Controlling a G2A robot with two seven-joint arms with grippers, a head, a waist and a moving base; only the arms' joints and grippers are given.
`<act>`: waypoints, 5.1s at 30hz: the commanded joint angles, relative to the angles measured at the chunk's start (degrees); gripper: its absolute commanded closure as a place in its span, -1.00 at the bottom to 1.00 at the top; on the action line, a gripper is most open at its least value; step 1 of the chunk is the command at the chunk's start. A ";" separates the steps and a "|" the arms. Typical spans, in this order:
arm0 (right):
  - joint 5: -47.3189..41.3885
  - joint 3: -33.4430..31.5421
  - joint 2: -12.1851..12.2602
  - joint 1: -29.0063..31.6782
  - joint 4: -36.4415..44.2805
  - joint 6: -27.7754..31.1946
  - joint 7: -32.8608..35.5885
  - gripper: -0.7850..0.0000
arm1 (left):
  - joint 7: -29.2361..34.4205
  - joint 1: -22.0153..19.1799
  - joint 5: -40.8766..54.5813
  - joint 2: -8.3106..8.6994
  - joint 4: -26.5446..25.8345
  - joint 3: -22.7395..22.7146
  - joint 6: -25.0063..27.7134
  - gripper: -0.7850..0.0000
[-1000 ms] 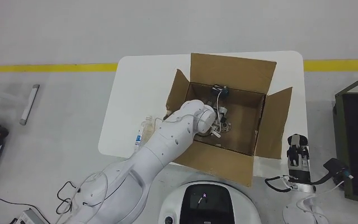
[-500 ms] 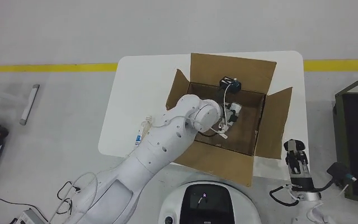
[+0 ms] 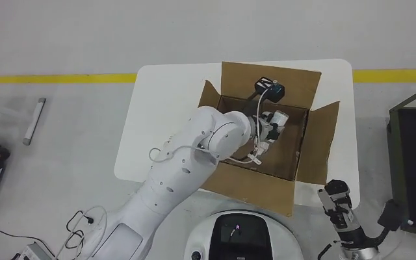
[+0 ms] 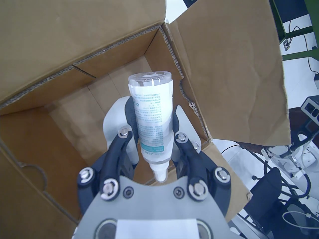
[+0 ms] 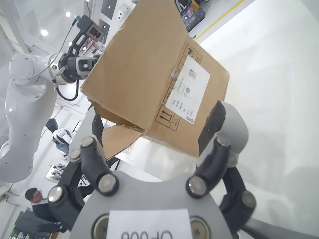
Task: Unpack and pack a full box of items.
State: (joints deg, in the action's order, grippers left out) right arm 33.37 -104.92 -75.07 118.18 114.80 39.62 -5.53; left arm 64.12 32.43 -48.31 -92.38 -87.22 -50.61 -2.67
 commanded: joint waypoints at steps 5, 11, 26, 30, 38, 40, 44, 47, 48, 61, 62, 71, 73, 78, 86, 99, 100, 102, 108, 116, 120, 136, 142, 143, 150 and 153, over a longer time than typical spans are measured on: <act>5.54 3.23 -0.42 -0.28 2.21 -3.28 -2.33 -0.97 | -0.10 0.60 -1.07 0.35 -3.73 -1.22 -0.54 1.00; 11.40 7.59 -0.89 -2.10 2.32 -7.96 -5.45 -0.73 | -0.38 1.22 -3.42 0.67 -7.78 -2.01 -1.48 1.00; 12.87 9.50 -1.19 -6.04 1.96 -15.59 -7.32 1.00 | 1.22 4.46 -10.78 2.00 -15.19 -7.14 -5.79 1.00; 11.92 8.40 -1.12 -6.94 1.73 -15.99 -7.30 1.00 | 1.63 4.84 -11.75 2.12 -15.62 -7.38 -6.34 1.00; 8.52 6.18 -0.97 -8.68 0.82 -16.46 -6.34 1.00 | 1.46 5.58 -13.79 2.48 -16.98 -8.57 -5.81 1.00; 7.36 5.44 -0.88 -9.29 0.40 -16.27 -5.50 1.00 | 2.44 5.90 -14.61 2.66 -17.84 -9.20 -5.92 1.00; 5.28 3.79 -0.61 -10.23 -0.40 -15.11 -2.93 1.00 | 4.69 6.23 -16.43 2.89 -19.02 -9.79 -6.62 1.00; 3.98 2.78 -0.48 -10.72 -1.07 -14.76 -1.80 1.00 | 5.45 6.61 -17.76 3.00 -19.66 -10.11 -7.56 1.00; 3.66 2.54 -0.46 -10.92 -1.26 -14.83 -1.65 1.00 | 5.72 6.73 -18.43 3.05 -19.90 -10.21 -7.87 1.00; -0.30 0.63 -0.37 -11.42 -2.78 -13.38 -1.89 -1.00 | 15.10 5.69 -31.44 3.74 -24.32 -13.42 -11.93 1.00; -0.58 0.49 -0.36 -11.36 -2.99 -13.16 -1.91 -1.00 | 15.77 5.67 -32.35 3.74 -24.46 -13.40 -12.26 1.00; -5.09 -2.36 -0.22 -10.33 -4.38 -9.92 -1.75 -1.00 | 23.88 5.62 -42.86 3.93 -23.57 -14.46 -12.49 1.00; -6.09 -3.25 -0.14 -10.16 -4.68 -8.91 -1.32 -1.00 | 23.88 6.67 -43.36 4.05 -21.85 -15.10 -10.87 1.00; -7.30 -4.47 0.04 -10.61 -6.42 -6.84 -0.28 -1.00 | 23.88 8.92 -43.30 4.35 -16.76 -17.34 -6.82 1.00; -8.89 -6.03 0.26 -12.14 -9.47 -5.11 0.44 -1.00 | 23.88 9.58 -42.45 4.27 -15.92 -17.58 -7.08 1.00; -0.89 -8.89 0.00 -11.32 -7.76 -3.31 -6.94 -0.66 | 23.88 9.58 -42.45 4.27 -15.92 -17.58 -7.08 1.00; -0.01 -9.10 -0.08 -10.86 -7.28 -3.19 -7.99 -0.72 | 23.88 9.58 -42.45 4.27 -15.92 -17.58 -7.08 1.00; 1.77 -9.66 -0.23 -10.07 -6.53 -3.27 -9.96 -0.67 | 23.88 9.58 -42.45 4.27 -15.92 -17.58 -7.08 1.00; 9.26 -12.24 -0.54 -8.68 -4.43 -6.11 -14.87 -0.45 | 23.88 9.58 -42.45 4.27 -15.92 -17.58 -7.08 1.00; 21.11 -13.95 -0.71 -8.91 -3.27 -9.39 -20.39 1.00 | 22.22 10.39 -42.22 4.30 -15.74 -17.64 -6.78 1.00; 29.06 -13.57 -0.66 -10.04 -4.07 -10.40 -24.76 1.00 | 21.80 11.63 -42.34 4.44 -15.48 -18.25 -5.06 1.00; 35.48 -12.79 -0.39 -12.79 -7.41 -11.21 -28.51 1.00 | 23.88 20.00 -45.49 5.37 -15.47 -21.65 1.55 1.00; 35.48 -12.79 -0.39 -12.79 -7.41 -11.21 -28.51 1.00 | 23.88 22.09 -41.37 5.33 -14.42 -22.47 2.32 1.00; 35.48 -12.79 -0.39 -12.79 -7.41 -11.21 -28.51 1.00 | 23.88 22.34 -41.23 5.36 -14.28 -22.40 2.64 1.00; 35.48 -12.79 -0.39 -12.79 -7.41 -11.21 -28.51 1.00 | 23.88 22.85 -36.47 5.36 -12.35 -22.67 2.37 1.00; 35.48 -12.79 -0.39 -12.79 -7.41 -11.21 -28.51 1.00 | 23.88 22.40 -34.20 5.37 -10.52 -22.51 2.27 1.00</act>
State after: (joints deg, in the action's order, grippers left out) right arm 68.85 -117.71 -75.46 105.39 107.40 28.41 -34.03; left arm 88.00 55.06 -83.23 -87.01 -98.51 -73.08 -0.04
